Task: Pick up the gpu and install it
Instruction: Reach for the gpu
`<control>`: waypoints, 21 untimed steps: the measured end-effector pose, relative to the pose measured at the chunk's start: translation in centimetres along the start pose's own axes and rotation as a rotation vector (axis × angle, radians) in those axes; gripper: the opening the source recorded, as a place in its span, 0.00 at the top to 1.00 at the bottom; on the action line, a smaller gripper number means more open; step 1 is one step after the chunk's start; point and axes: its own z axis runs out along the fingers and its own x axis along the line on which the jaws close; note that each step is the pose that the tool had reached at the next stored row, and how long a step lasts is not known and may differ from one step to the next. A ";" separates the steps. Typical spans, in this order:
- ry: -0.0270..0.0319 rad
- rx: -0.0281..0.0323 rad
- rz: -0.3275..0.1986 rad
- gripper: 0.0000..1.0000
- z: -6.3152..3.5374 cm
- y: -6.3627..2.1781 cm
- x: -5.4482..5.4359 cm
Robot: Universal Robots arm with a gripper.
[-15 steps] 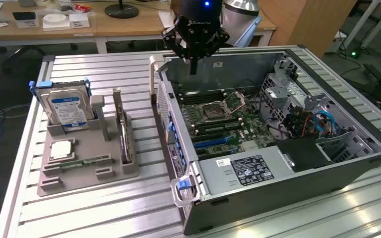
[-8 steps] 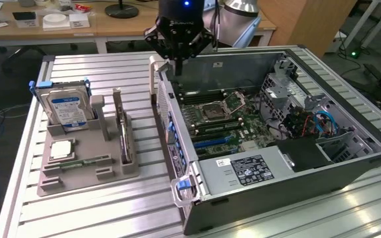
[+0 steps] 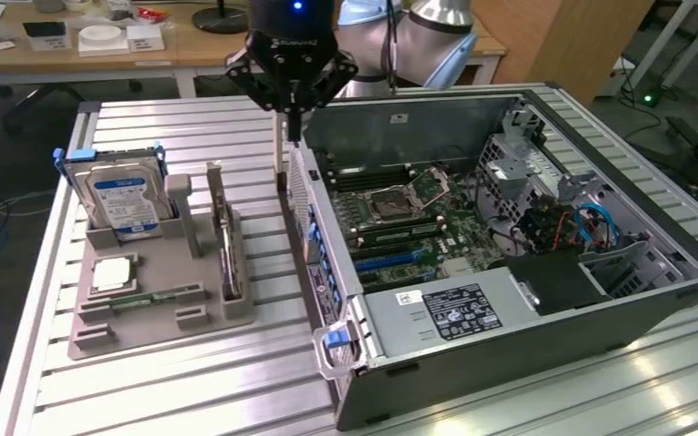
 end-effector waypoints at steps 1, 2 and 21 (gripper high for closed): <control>0.0000 0.0000 0.000 0.90 -0.01 -0.03 0.5; 0.0000 0.0000 0.000 0.90 -0.02 -0.06 0.9; 0.0000 0.0000 0.000 0.90 -0.24 -0.68 9.1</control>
